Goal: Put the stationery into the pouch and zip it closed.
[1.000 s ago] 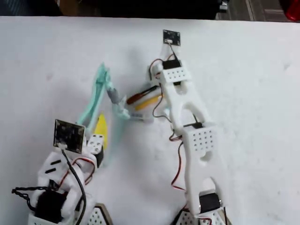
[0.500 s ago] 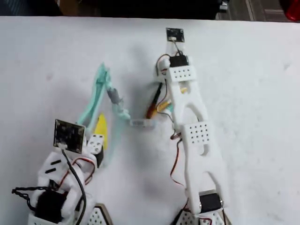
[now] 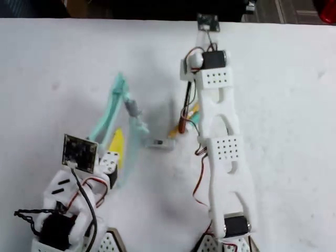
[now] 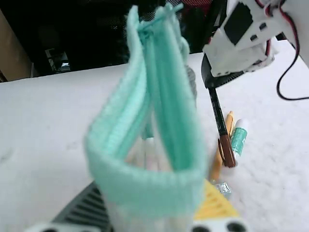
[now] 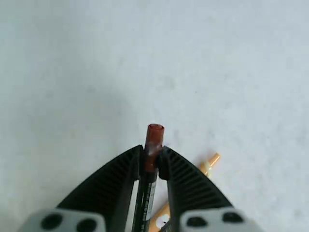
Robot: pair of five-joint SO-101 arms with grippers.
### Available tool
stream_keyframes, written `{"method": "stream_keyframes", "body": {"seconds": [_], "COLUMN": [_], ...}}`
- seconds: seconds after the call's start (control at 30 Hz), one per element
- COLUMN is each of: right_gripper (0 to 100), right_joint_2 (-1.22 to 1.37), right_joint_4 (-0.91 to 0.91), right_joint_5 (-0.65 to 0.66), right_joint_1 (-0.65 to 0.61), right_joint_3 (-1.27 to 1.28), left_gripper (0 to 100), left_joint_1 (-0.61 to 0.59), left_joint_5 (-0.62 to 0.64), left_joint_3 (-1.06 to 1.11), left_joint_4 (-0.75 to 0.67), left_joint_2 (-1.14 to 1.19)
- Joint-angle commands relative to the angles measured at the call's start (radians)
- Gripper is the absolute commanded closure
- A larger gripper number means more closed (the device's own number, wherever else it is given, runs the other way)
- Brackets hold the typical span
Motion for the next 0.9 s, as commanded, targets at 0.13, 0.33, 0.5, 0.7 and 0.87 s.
{"method": "stream_keyframes", "body": {"seconds": [0.13,0.33,0.5,0.7,0.87], "right_gripper": [98.3,98.3,98.1,98.2,98.3], "right_joint_2": [-0.352,-0.595,-0.776,-0.940,-1.055], "right_joint_4": [0.030,0.035,0.035,0.036,0.041], "right_joint_5": [0.015,0.015,0.017,0.017,0.018], "right_joint_1": [0.005,0.001,-0.036,-0.111,-0.120], "right_joint_3": [-0.043,-0.043,-0.043,-0.043,0.002], "left_gripper": [81,81,81,81,81], "left_joint_1": [0.065,0.065,0.065,0.065,0.065], "left_joint_5": [0.012,0.012,0.012,0.012,0.012], "left_joint_3": [-0.012,-0.012,-0.012,-0.012,-0.012], "left_joint_4": [-0.009,-0.009,-0.009,-0.009,-0.009], "left_joint_2": [-0.013,-0.013,-0.013,-0.013,-0.013]}}
